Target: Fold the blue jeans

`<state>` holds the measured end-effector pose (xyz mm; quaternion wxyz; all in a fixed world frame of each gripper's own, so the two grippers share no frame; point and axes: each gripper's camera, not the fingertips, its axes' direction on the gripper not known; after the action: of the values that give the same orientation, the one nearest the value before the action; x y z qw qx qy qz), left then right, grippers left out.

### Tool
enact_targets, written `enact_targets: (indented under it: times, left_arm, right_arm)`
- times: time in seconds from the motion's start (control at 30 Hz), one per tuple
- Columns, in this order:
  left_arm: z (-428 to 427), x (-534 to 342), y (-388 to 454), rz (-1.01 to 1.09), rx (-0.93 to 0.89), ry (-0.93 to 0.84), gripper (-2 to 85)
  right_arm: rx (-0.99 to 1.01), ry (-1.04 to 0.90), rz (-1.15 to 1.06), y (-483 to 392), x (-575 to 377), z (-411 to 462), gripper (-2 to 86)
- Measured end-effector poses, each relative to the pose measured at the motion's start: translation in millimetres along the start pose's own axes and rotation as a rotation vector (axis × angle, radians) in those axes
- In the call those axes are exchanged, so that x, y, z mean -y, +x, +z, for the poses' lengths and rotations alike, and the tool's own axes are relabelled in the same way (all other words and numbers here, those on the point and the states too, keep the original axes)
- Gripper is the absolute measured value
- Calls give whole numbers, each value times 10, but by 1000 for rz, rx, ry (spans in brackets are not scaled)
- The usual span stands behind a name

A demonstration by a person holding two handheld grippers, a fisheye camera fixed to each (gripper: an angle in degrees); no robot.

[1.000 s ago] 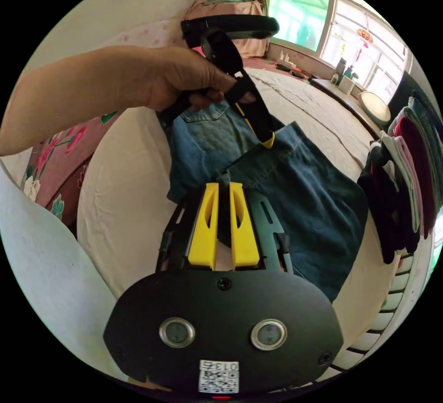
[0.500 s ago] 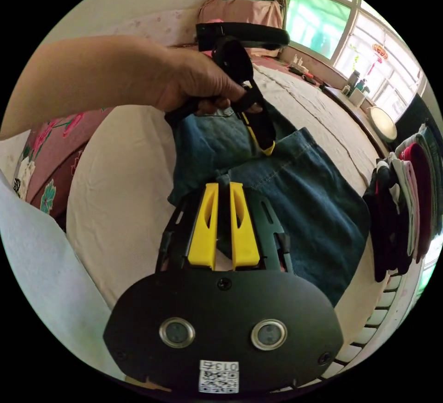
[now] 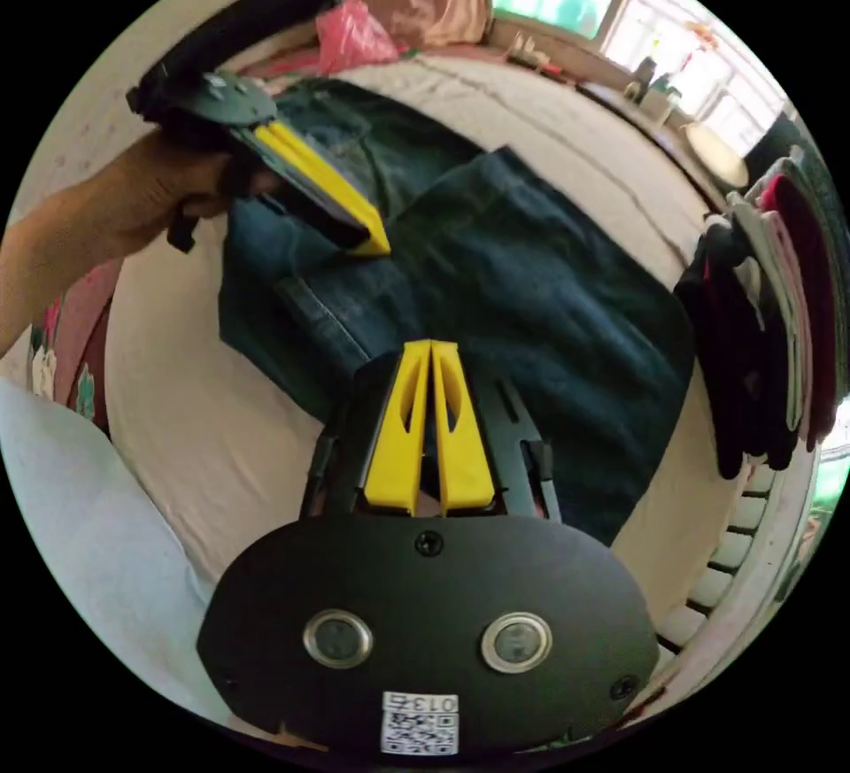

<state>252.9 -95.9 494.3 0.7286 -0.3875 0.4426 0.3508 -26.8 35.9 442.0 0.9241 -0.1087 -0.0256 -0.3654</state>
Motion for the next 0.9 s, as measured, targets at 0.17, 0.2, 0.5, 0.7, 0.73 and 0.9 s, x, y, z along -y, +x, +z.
enact_targets:
  times: [0.17,0.2,0.5,0.7,0.73,0.9]
  left_arm:
    - [-842,-969,-569,-307,15,394,54]
    - [-925,-1140,-660,-370,28,432,61]
    - [-1096,-2806,-1736,-948,-53,641,179]
    - [-934,-2927,-2126,-1002,-219,701,181]
    - [-913,-2942,-2174,-1002,-234,698,177]
    - [-813,-3096,-2276,-1032,-266,703,144]
  right_arm:
    - [-7,261,48,156,462,-536,23]
    - [-3,291,7,111,678,-578,45]
    - [259,245,-358,-438,2991,-28,91]
    - [382,-13,-472,-649,4288,668,98]
    - [383,-38,-480,-661,4366,735,100]
    - [385,-237,-562,-754,4713,1237,103]
